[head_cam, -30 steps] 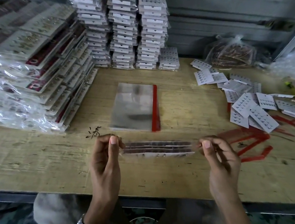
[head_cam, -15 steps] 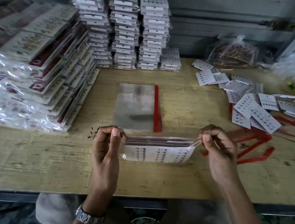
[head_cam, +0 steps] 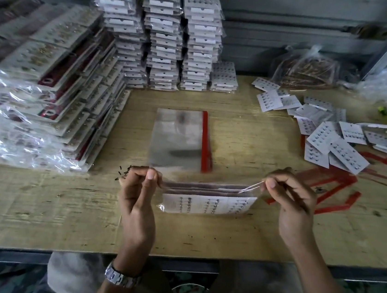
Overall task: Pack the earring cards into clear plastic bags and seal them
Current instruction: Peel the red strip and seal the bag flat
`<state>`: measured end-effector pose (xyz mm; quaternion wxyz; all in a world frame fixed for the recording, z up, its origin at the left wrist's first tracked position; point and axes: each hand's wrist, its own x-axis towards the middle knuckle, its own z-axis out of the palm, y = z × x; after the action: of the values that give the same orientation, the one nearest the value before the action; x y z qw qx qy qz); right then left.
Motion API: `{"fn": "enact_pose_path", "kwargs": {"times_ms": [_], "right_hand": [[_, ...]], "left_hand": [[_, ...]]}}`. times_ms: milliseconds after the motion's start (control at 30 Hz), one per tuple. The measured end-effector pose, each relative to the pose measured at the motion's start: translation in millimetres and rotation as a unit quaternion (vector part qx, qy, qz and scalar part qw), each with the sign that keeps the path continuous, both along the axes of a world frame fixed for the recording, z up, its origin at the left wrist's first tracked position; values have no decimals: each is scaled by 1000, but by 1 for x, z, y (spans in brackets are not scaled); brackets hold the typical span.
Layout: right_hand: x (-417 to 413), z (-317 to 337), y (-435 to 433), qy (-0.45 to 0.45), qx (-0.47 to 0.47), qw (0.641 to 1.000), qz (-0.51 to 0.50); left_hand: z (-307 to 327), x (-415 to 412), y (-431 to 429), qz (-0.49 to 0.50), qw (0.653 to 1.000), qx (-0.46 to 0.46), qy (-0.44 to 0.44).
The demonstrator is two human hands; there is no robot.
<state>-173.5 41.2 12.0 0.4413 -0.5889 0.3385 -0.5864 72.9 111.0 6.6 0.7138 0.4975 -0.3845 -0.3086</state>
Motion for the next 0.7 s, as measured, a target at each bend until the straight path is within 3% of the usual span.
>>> {"fn": "enact_pose_path", "kwargs": {"times_ms": [200,567,700], "right_hand": [[7,-4,21,28,31,994,-103],[11,-4,54,3,218,960,-176],[9,-6,63,28,187,969,-157]], "left_hand": [[11,-15,18,116,982,61,-136],[5,-28,53,121,985,96,-73],[-2,-33,62,109,990,84,-25]]}}
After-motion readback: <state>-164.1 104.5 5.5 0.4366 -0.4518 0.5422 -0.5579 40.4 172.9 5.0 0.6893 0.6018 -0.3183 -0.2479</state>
